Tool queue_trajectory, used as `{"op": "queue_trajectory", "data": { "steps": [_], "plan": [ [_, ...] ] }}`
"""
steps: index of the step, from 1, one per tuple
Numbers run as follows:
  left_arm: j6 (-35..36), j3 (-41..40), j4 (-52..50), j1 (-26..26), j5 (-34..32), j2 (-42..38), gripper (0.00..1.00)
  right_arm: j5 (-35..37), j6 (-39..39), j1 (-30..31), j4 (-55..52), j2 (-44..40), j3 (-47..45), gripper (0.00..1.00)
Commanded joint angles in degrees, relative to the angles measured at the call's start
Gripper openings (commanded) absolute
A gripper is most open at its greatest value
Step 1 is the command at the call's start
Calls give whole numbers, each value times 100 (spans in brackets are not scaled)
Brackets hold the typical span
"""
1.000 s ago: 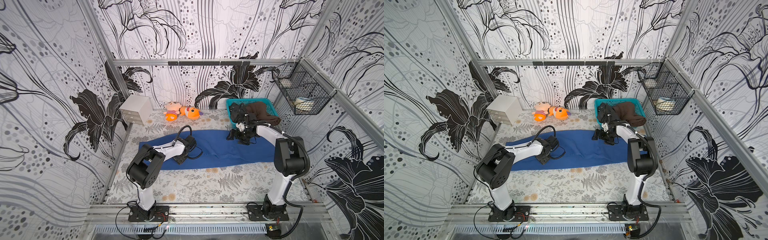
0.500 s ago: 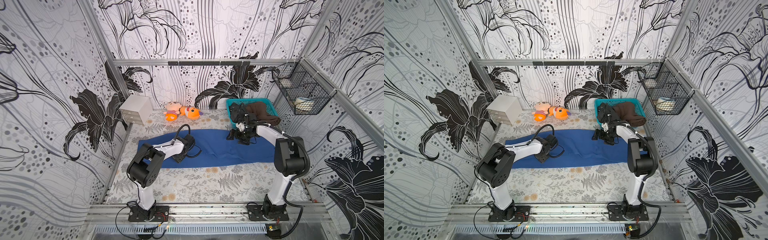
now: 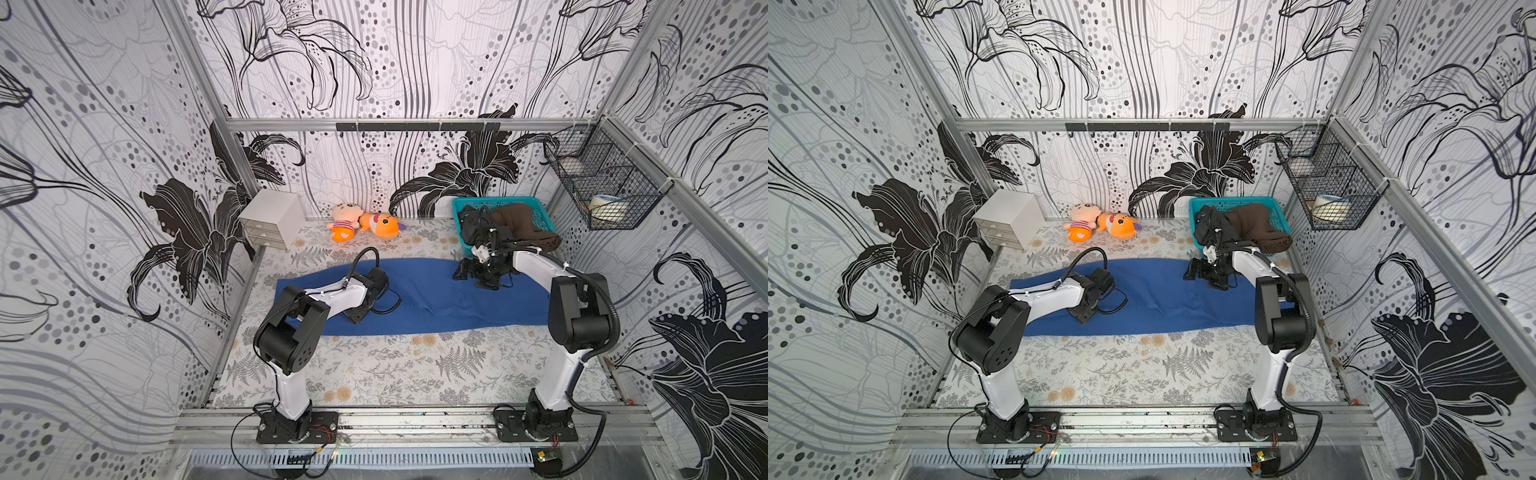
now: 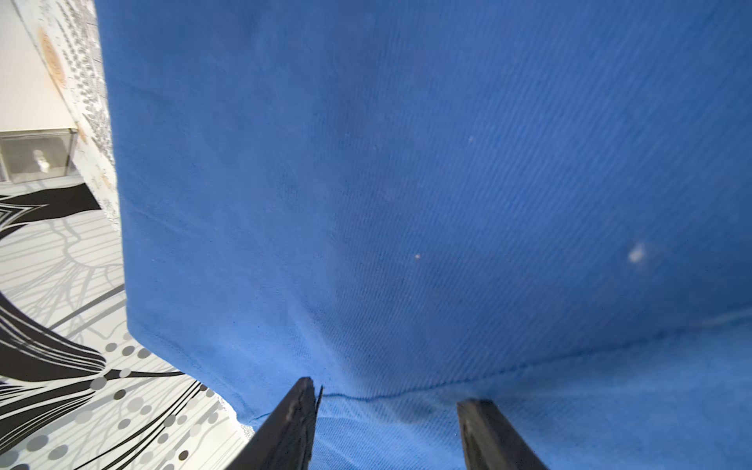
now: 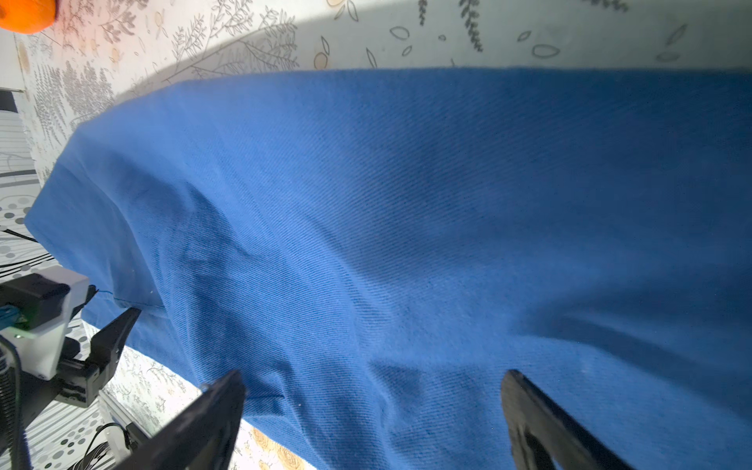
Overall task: Roll up the long pants
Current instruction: Fold the long pant at the center of the board.
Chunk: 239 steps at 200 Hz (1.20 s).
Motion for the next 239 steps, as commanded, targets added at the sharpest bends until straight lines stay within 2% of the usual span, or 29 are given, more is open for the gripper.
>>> {"op": "queue_trajectory", "data": {
  "steps": [1,17,35,66,95,219,239],
  "plan": [
    [71,-16,152,48,-212,-33,57,-112,72,7,22,-158,-74,99],
    [53,-2,139,47,-173,25,56,-114,70,5,26,-153,-71,99],
    [45,14,93,49,-157,91,50,-122,72,5,31,-158,-71,99],
    [19,34,22,45,-102,110,21,-138,75,9,39,-125,-65,99],
    [-31,32,-58,39,-141,84,0,-115,64,5,31,-64,-51,100],
    [-827,137,-1441,-439,-226,-672,0,145,-92,6,-298,90,126,100],
    [-978,164,-1740,-539,-423,-817,0,159,-107,4,-329,116,164,100]
  ]
}}
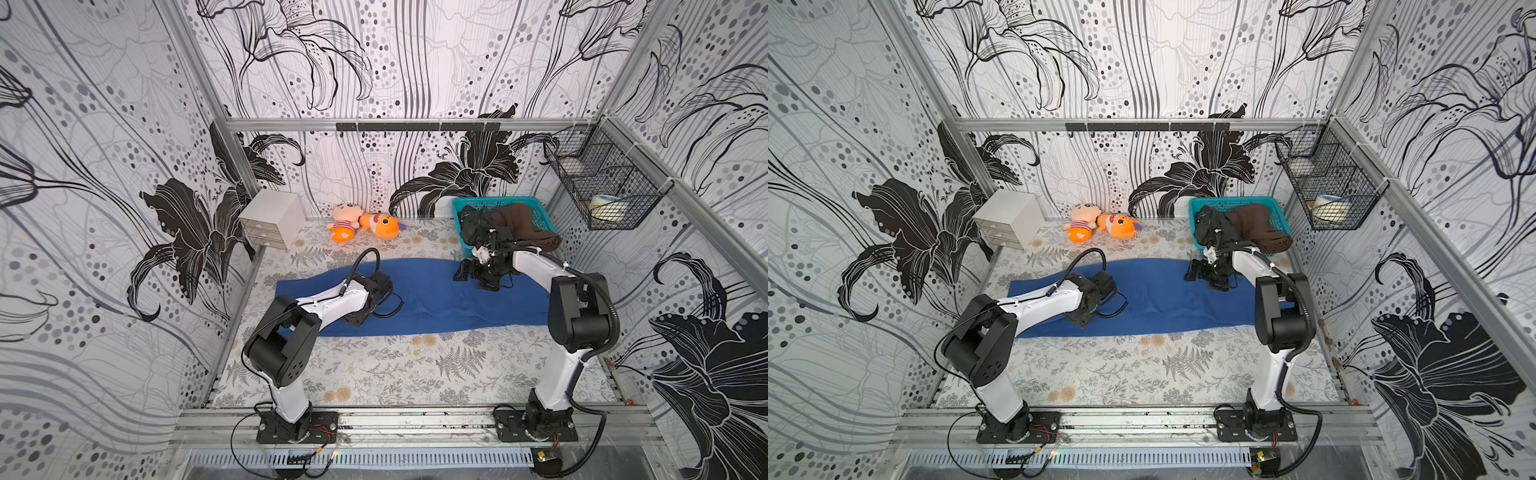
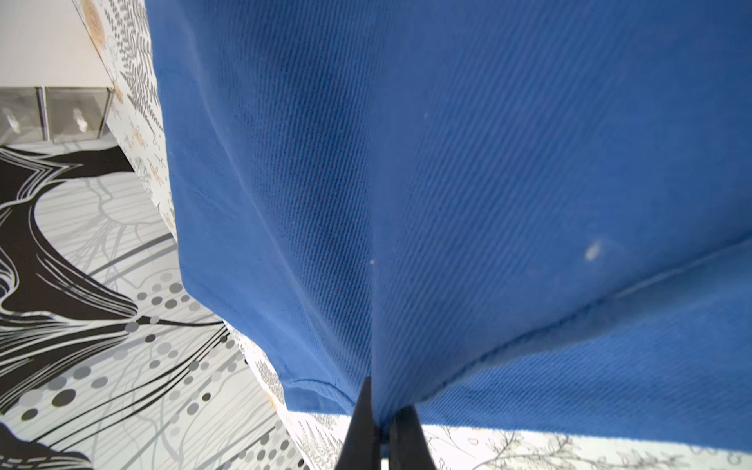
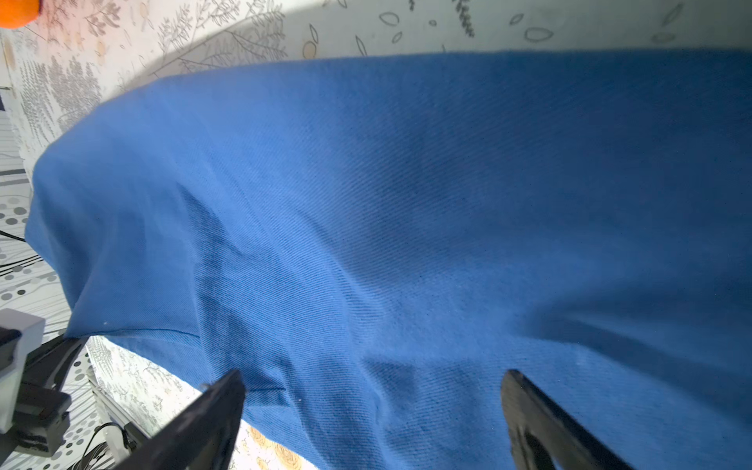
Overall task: Roll up the long pants
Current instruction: Fold the long pant at the center of the board.
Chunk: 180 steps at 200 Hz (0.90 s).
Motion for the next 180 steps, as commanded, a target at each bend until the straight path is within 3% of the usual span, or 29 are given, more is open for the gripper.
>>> {"op": "queue_trajectory", "data": {
  "steps": [1,44,69,99,180],
  "plan": [
    [-327,114,-622,-95,-270,-297,0,97,-95,5,-218,108,161,99],
    [-587,96,-1036,-113,-247,-1141,0,106,-97,6,-252,182,209,100],
    [-477,117,-1135,-167,179,-1495,0,89,-98,5,-254,184,234,100],
    [-266,91,-1090,-200,527,-1382,0,81,-97,5,-240,158,223,100],
    [-108,-46,-1100,-614,356,-1384,0,239,-154,5,-266,324,230,99]
  ]
}}
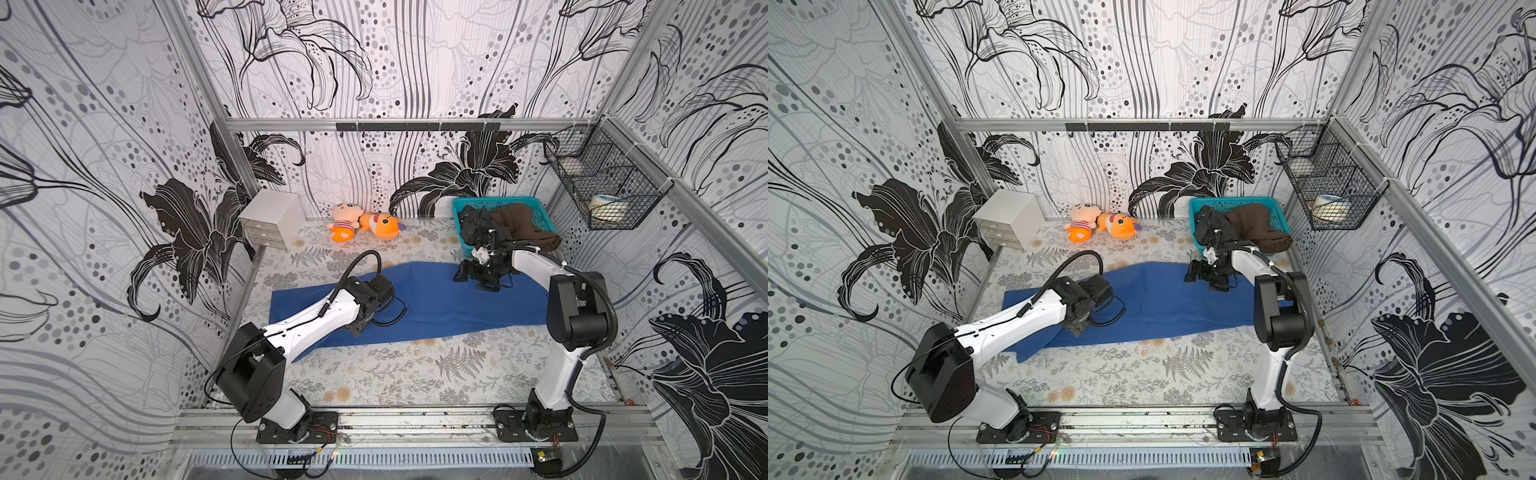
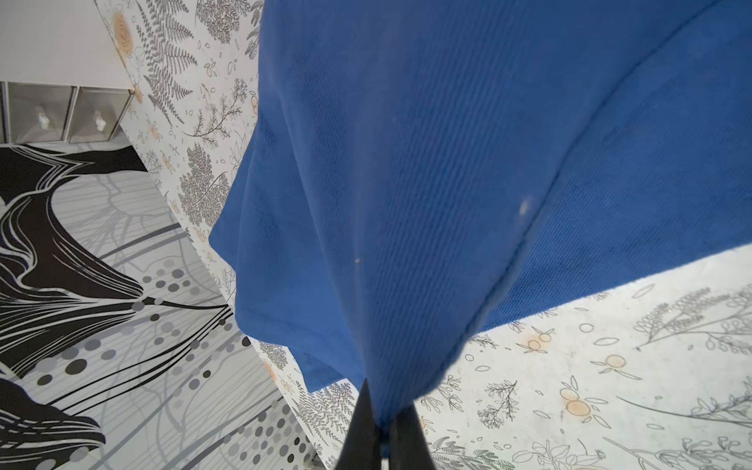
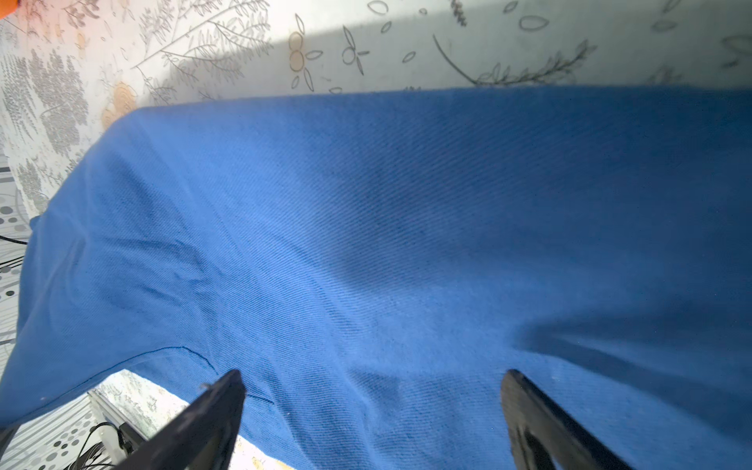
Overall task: Roll up the long pants
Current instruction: Fold the long pant at the center of the board.
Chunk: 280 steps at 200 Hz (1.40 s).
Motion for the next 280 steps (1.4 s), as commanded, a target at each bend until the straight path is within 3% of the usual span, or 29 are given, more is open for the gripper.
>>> {"op": "queue_trajectory", "data": {
  "steps": [1,53,151,204,208,214,219,227,233,257,280],
  "plan": [
    [119,-70,-45,-10,-59,-86,0,173,-134,5,-179,227,157,99],
    [242,-203,167,-37,-372,37,0,387,-117,-90,-438,849,436,100],
    [1059,-961,1477,-37,-826,-417,0,1184,-130,-940,-764,1137,650,100],
    [1150,-1051,1673,-37,-457,-273,0,1461,-147,-1228,-853,1105,746,100],
    [1146,-1042,1680,-35,-428,-272,4,1443,-143,-1248,-841,1093,743,100],
    [1142,-1024,1690,-38,-411,-250,18,1432,-133,-1256,-825,1075,742,99],
    [1141,-1017,1700,-38,-421,-226,38,1422,-139,-1255,-819,1076,746,100],
    [1154,-1013,1717,-33,-509,-197,79,1433,-143,-1255,-814,1066,748,100],
    [1152,-1012,1744,-34,-675,-158,99,1465,-142,-1255,-821,1062,747,100],
    [847,-784,1729,168,-1589,-77,99,1550,-143,-1256,-760,845,678,100],
    [141,-206,1372,1278,17,-466,99,1301,-141,-1260,-425,391,413,99]
  ]
}}
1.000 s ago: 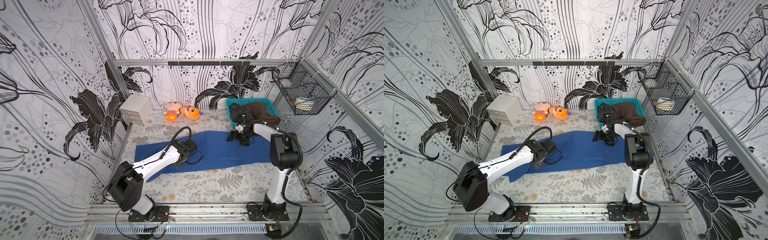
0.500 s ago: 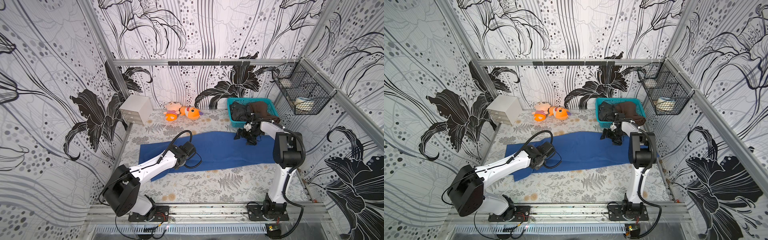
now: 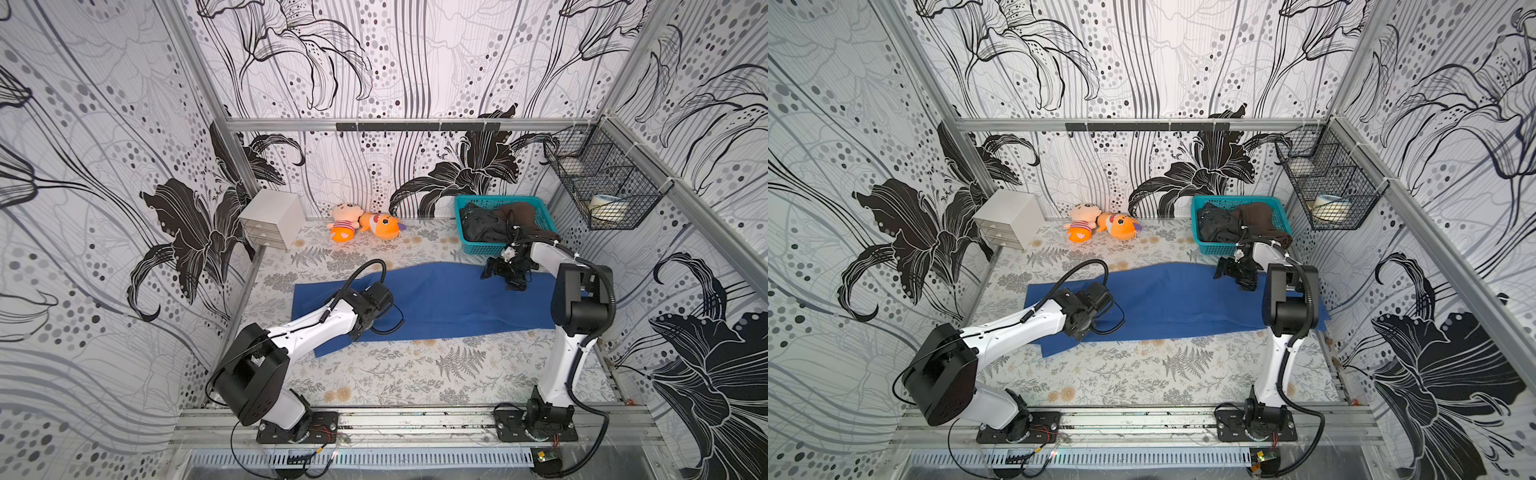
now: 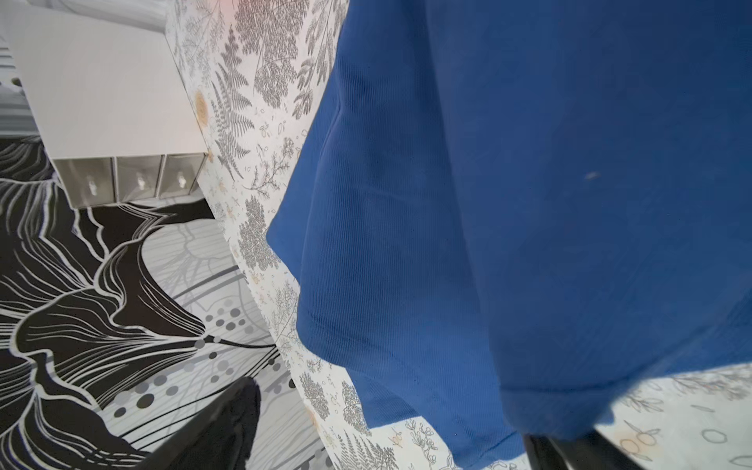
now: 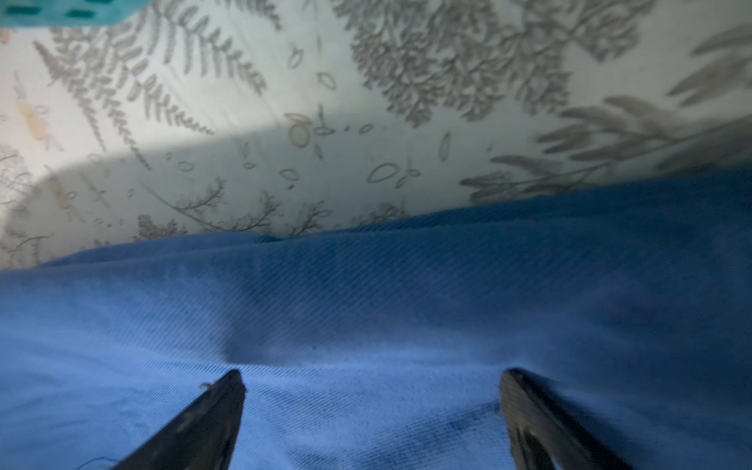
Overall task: Roll up the long pants
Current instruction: Fold the long pant at the center of the board.
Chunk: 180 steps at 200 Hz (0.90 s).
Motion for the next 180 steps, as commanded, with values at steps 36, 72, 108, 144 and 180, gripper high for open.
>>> {"op": "queue_trajectory", "data": {
  "steps": [36,72,108,144,180],
  "plan": [
    [-676,498,106,2162,2323,-949,99,-245,92,-91,385,-655,-586,99],
    [-373,733,26,2022,3900,-342,93,-690,179,-78,571,-485,-628,100],
    [-866,663,-243,1975,2810,205,97,-829,214,-49,640,-414,-613,100],
    [-922,621,-9,3162,3729,-372,96,-966,249,-10,701,-409,-648,99],
    [-1059,518,153,3906,4324,-411,92,-1014,263,102,715,-395,-637,100]
  ]
}}
